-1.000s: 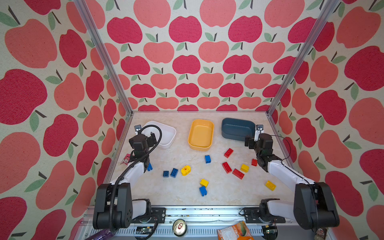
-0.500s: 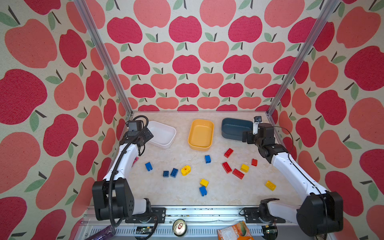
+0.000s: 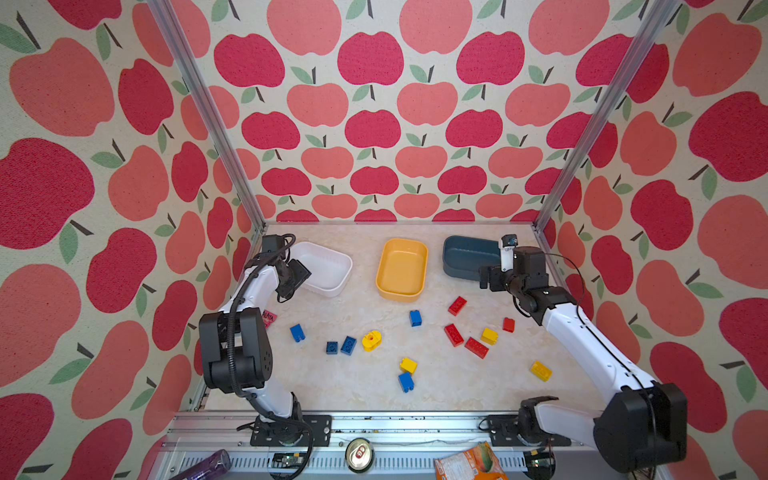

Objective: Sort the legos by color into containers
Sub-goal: 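Reach left gripper to white container rim while right gripper nears teal container, then grip the white container rim with the left gripper and drag it toward the yellow container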

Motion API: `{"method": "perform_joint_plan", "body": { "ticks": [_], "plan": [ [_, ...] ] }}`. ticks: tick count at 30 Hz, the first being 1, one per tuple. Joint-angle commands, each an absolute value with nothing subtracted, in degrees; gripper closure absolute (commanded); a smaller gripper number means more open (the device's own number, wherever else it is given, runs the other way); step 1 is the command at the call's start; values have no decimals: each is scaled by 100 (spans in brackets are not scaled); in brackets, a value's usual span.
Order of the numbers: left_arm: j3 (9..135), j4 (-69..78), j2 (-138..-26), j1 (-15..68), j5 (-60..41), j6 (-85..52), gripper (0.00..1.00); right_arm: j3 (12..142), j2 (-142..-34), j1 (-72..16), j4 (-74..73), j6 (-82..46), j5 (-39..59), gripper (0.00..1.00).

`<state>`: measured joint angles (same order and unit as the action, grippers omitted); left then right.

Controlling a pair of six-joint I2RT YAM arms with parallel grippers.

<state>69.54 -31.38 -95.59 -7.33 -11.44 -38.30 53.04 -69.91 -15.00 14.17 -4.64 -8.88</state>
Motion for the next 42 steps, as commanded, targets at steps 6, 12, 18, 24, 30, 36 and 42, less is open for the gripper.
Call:
{"method": "perform_joint_plan", "body": {
  "ticks": [6, 12, 18, 24, 30, 36, 42],
  "plan": [
    [7469, -3109, -10332, -722, -1014, -3809, 42, 5546, -7152, -1529, 1541, -536, -746, 1],
    [7806, -3141, -10729, -577, -871, -3750, 50, 5537, -7194, -1528, 1545, -553, -712, 1],
    [8001, -3200, -10966, -479, -800, -3737, 60, 5546, -7224, -1525, 1597, -563, -689, 1],
    [8045, -3227, -11042, -465, -834, -3726, 71, 5583, -7247, -1523, 1617, -545, -747, 1],
    [8168, -3370, -11091, -444, -851, -3518, 79, 5659, -7299, -1521, 1630, -554, -712, 1],
    [8320, -3539, -11183, -457, -948, -3243, 91, 5758, -7358, -1529, 1722, -562, -622, 1],
    [8637, -3819, -11366, -431, -998, -2832, 99, 5827, -7385, -1529, 1800, -589, -507, 1]
  ]
}}
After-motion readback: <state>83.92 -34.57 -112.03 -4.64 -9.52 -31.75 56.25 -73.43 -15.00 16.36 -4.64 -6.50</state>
